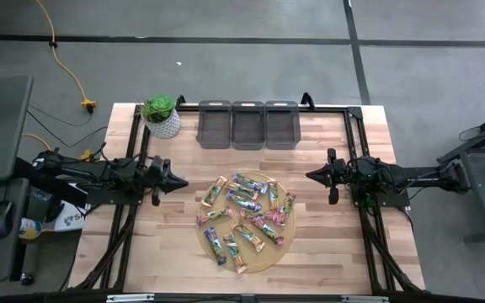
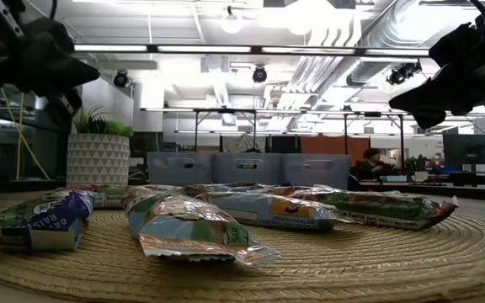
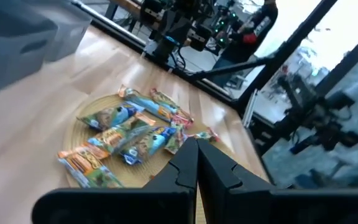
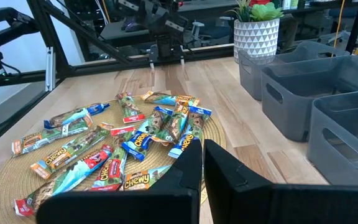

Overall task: Pick and place Granola Bars by type
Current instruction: Put the blue granola bar into the left black bin

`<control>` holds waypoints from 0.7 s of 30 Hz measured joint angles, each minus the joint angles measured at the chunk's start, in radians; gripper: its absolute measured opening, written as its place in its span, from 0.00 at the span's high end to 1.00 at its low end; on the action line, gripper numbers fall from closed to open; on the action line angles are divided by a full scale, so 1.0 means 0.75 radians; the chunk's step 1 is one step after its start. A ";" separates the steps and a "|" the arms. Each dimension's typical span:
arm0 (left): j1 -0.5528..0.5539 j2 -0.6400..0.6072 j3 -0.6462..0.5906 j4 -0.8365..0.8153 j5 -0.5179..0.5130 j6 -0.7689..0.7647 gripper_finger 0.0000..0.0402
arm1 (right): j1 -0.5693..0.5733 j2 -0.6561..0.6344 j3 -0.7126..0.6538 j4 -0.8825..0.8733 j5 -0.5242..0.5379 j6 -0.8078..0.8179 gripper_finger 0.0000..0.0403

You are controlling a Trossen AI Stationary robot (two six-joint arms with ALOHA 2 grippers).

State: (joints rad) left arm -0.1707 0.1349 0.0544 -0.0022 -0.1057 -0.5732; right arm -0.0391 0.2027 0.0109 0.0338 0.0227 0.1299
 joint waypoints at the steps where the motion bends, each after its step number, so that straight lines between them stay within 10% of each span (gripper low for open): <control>1: 0.000 0.000 0.000 0.003 0.000 -0.025 1.00 | 0.000 0.000 0.001 0.000 0.000 0.000 1.00; 11: 0.001 0.001 0.077 0.428 -0.017 -0.002 1.00 | 0.000 0.000 0.000 0.000 0.000 0.000 1.00; 21: 0.000 0.287 0.764 -0.255 -0.119 0.417 0.96 | 0.000 0.000 0.000 0.000 0.000 0.000 1.00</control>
State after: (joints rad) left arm -0.1707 0.3503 0.6274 -0.1936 -0.1952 -0.2607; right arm -0.0389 0.2028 0.0112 0.0338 0.0223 0.1301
